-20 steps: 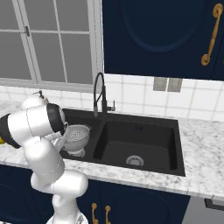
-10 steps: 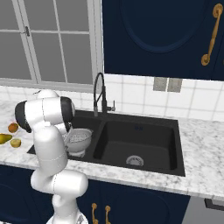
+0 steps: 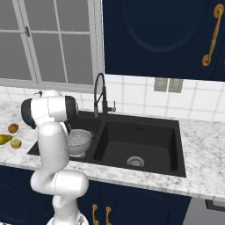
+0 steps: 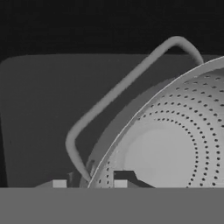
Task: Put the colander in the sink, put the pear, kiwi, peach in the colander, and turn on the sink faucet and pour water over the colander.
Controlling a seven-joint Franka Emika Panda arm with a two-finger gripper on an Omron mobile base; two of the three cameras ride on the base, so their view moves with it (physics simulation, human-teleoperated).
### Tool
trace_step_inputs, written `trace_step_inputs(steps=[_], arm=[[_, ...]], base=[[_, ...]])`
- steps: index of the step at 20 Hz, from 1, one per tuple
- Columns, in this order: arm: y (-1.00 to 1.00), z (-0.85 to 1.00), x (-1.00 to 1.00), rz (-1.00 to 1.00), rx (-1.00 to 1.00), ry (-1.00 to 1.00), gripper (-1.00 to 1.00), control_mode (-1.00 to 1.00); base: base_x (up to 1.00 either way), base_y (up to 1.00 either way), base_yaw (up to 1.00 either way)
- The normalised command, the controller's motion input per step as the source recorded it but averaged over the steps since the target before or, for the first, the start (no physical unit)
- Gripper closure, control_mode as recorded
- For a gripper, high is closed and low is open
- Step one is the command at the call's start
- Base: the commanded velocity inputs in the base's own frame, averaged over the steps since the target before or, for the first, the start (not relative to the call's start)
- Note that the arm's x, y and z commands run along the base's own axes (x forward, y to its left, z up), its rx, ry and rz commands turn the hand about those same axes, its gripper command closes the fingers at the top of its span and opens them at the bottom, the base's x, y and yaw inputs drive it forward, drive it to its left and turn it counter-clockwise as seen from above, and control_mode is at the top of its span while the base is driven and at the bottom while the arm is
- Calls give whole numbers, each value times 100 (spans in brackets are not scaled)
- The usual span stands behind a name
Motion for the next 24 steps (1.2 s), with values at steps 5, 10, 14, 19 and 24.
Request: trace_step_inputs(steps=[5,10,14,19,24], arm=[[0,-25,12,0,3,-9,-100,-100],[-12,-3,-13,-2,0,-1,-100,-100],[-6,40,-32,-7,0,-1,-100,-100],[0,99,-19,-12,3,-3,-100,-100],[0,100,-9,-13,13,0,-100,-100]], base=[[0,0,0],[0,0,0],[0,0,0],[0,0,0],[0,0,0]])
